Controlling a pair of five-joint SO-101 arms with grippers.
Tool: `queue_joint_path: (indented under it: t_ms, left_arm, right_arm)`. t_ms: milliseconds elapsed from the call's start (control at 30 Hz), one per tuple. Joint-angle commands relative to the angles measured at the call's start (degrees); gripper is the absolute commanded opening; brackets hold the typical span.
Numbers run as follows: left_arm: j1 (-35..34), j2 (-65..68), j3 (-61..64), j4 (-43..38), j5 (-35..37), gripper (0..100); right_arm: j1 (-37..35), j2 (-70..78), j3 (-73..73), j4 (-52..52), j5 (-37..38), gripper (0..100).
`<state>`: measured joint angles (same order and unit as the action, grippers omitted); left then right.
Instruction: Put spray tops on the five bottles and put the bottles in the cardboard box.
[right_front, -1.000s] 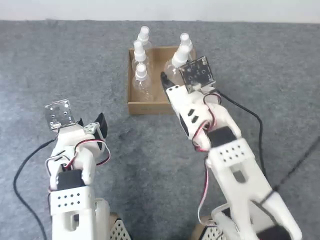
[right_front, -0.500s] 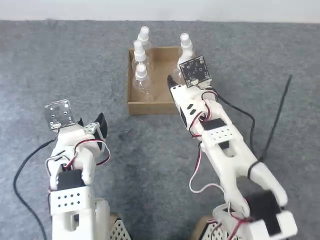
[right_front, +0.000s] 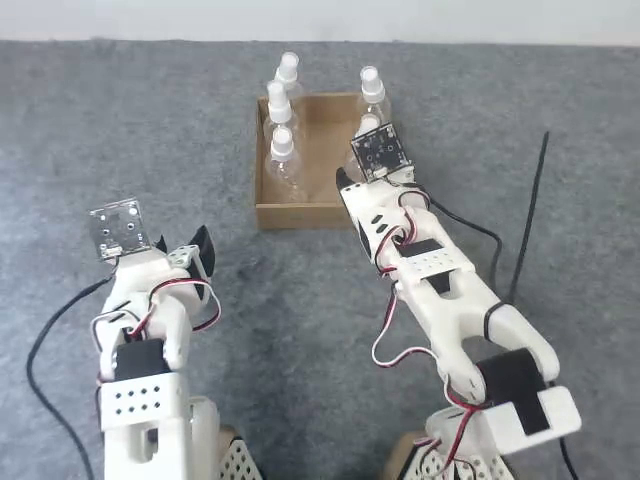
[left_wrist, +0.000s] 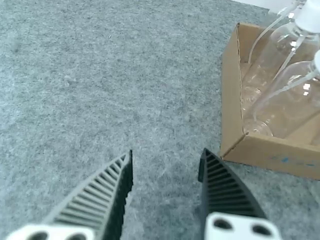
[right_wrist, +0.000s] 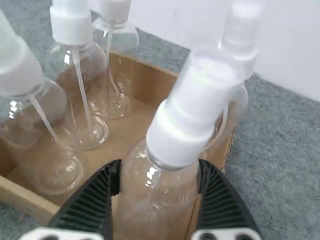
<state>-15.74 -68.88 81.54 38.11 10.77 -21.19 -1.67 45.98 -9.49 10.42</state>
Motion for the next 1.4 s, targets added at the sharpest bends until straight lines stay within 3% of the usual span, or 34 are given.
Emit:
queue_joint_path:
  t_ms: [0,1200,1367]
  left_arm:
    - [-0.3,-0.6,-0.6,-1.9,-0.4,20]
    - [-0.3,-0.6,-0.5,-1.8,-0.4,20]
    - [-0.3,-0.6,-0.5,-1.8,-0.4,20]
  right_arm:
    - [0.5,-0.5,-4.5,-1.5,1.0,5.9]
    - [0.9,0.0,-4.3,-1.0,1.4,6.2]
    - [0.9,0.2,-4.3,-0.9,1.1,17.0]
